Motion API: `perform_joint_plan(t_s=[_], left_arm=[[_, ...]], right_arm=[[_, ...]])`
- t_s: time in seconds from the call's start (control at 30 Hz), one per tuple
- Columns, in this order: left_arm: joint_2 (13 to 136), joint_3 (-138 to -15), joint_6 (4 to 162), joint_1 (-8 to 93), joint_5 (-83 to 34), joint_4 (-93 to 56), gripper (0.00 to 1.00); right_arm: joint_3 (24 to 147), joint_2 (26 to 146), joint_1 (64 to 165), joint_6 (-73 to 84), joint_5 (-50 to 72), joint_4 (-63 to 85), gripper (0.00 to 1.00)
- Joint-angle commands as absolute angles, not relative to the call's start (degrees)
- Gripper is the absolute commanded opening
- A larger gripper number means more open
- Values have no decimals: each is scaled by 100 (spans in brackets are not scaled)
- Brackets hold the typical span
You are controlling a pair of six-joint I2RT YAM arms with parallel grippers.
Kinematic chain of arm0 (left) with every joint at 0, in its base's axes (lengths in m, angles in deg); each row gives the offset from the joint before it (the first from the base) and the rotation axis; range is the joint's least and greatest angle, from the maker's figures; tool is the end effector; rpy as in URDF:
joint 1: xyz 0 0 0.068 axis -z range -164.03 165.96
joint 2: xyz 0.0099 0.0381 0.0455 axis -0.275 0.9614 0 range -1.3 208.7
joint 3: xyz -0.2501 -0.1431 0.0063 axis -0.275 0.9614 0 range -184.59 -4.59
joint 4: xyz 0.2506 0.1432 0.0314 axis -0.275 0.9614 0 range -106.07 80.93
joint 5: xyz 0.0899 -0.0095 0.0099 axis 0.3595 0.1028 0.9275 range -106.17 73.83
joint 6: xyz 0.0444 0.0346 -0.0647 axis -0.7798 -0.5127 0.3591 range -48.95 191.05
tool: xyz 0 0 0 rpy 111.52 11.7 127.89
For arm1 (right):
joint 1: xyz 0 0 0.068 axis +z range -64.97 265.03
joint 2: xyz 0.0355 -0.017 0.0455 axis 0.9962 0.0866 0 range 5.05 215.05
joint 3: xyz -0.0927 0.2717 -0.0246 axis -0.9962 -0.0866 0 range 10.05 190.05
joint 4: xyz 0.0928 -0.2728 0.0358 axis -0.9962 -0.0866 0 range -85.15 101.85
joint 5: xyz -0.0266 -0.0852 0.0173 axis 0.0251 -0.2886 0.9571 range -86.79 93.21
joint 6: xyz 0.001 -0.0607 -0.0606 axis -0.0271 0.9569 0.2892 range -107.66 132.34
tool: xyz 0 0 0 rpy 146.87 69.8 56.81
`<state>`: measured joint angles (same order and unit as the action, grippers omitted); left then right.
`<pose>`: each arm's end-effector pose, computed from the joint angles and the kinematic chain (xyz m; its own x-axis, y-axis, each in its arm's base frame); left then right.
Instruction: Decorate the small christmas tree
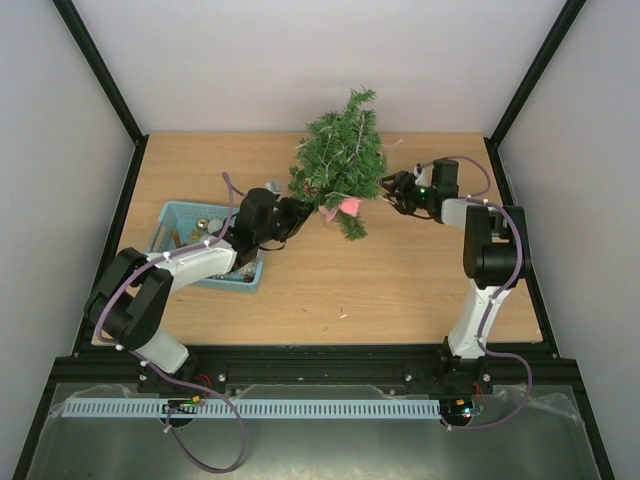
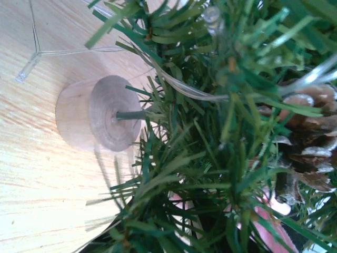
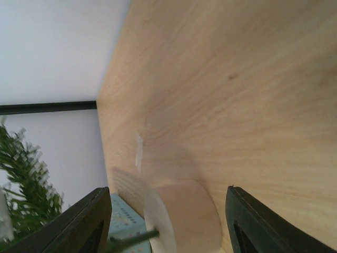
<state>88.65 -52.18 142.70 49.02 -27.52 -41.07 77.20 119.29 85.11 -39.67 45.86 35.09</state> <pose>0.3315 -0.2335 0.2078 -0.7357 -0.6315 -0.2447 -0.0194 0.3808 -0.9245 0.4851 0.0519 0.1552 -0.7380 0.5786 -0.3472 -0.0637 0.4525 0.8895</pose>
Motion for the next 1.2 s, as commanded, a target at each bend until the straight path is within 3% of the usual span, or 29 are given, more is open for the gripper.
perform_joint_plan(t_s=[0.0, 0.4, 1.17], left_arm=[[8989, -5478, 14039, 4778, -2667, -4166, 19], [9283, -5853, 13813, 4357, -2869, -4103, 19], [10209, -6833, 13471, 3827, -3555, -4107, 19]], right_arm=[[7223, 11447, 8503, -3801, 4586, 3587, 61], [5703, 10226, 8503, -3449, 4368, 3333, 59], [4551, 8262, 8503, -2926, 4341, 2321, 60]])
